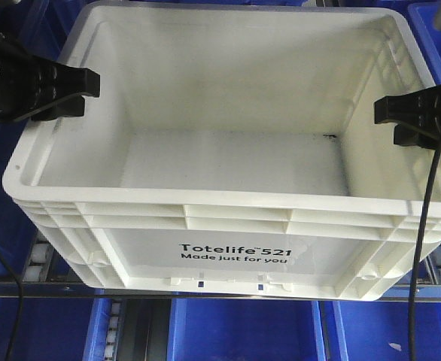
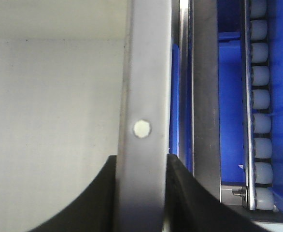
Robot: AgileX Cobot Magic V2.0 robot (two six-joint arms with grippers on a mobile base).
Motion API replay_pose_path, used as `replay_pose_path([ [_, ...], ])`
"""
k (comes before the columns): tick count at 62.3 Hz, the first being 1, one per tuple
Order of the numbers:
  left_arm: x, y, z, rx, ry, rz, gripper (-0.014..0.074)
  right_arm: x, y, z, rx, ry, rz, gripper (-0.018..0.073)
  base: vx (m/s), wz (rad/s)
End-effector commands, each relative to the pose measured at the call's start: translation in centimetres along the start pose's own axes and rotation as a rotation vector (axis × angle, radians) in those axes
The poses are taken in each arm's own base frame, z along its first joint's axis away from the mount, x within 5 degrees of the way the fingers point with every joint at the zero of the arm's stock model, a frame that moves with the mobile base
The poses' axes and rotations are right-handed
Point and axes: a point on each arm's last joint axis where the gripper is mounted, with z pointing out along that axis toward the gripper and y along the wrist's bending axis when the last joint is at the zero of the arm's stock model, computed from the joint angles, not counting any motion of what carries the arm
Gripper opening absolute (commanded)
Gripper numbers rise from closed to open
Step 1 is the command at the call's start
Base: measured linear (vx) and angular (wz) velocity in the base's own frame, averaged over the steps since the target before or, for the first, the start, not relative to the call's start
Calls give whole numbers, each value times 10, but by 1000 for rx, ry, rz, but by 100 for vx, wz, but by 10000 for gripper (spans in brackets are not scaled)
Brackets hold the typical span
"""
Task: Move bin from left to right shelf
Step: 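Hold the tote above the roller track between the blue bins, then lower the tote with both grippers onto the roller track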
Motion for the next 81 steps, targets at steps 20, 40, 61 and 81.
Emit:
replay_pose_path([
  [20,-28,0,-28,-16,-318,94,-6,-31,-2,-3,37,-248,-81,-1,0,0],
  [40,-30,1,8,-39,-222,94,-6,-42,3,34,46,-210,-97,-1,0,0],
  [61,-35,1,53,-44,-164,94,-6,-52,5,53,52,-249,-131,-1,0,0],
  [81,-40,0,78,-39,-186,105,9,-55,3,68,88,-243,-165,30,0,0],
])
